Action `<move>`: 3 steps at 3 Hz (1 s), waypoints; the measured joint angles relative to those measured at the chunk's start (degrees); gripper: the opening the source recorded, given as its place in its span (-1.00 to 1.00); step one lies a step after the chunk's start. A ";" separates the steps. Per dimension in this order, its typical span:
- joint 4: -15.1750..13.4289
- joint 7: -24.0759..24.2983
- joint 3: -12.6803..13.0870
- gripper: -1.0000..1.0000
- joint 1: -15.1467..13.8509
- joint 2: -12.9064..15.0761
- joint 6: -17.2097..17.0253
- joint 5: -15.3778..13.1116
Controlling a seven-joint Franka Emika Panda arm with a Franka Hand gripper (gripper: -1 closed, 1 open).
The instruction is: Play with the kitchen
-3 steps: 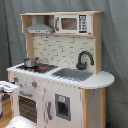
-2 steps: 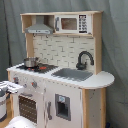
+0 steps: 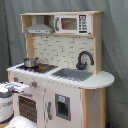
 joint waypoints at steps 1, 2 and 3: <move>-0.32 -1.24 -1.21 1.00 -3.70 0.41 4.45 0.00; -0.33 -0.64 0.15 1.00 -7.28 0.91 8.91 0.03; -0.31 0.44 1.62 1.00 -10.39 0.96 13.47 0.14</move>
